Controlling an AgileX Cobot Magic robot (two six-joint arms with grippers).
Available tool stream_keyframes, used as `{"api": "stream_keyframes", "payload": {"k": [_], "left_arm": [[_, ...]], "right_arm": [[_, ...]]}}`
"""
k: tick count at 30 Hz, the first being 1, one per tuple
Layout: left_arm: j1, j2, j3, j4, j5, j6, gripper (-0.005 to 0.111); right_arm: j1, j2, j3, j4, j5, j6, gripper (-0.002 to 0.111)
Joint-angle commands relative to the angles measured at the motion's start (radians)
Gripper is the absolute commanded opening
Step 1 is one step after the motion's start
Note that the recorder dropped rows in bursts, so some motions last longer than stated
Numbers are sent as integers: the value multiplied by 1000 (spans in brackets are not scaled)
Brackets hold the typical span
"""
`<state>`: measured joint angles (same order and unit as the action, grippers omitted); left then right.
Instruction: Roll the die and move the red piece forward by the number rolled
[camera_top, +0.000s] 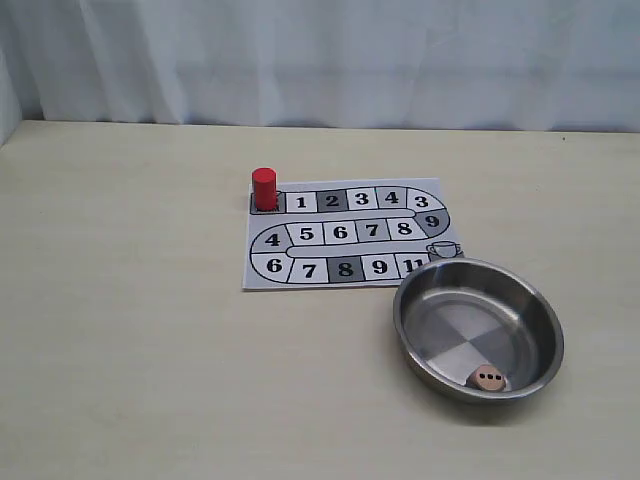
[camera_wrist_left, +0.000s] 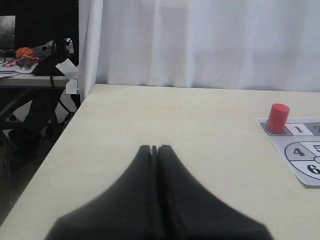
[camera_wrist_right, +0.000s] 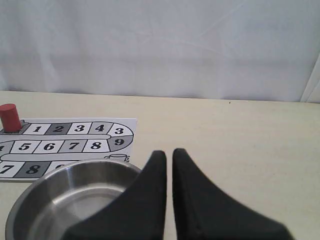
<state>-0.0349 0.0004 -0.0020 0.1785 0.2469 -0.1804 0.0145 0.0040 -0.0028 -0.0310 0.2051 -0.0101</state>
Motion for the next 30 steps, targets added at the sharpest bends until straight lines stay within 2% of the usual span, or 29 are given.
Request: {"api": "stream_keyframes", "payload": {"k": [1,14,16,20,22,24,30], "left_arm": [[0,0,2,-4,-13,-4,0],[0,0,2,-4,-13,-4,0],[0,0,2,-4,-13,-4,0],[0,0,2,-4,-13,-4,0],[0,0,2,-4,-13,-4,0],[0,0,2,-4,-13,-4,0],[0,0,2,-4,-13,-4,0]], "right_arm": [[3,-4,3,1,2,2,4],[3,-4,3,-2,2,2,4],[3,-4,3,-9,-57,2,4],[3,-4,3,-2,-304,4,4],[3,-4,3,64,-409,34,4],[3,-4,-39,144,-358,34,4],[3,19,-324,147,-40,23,4]]}}
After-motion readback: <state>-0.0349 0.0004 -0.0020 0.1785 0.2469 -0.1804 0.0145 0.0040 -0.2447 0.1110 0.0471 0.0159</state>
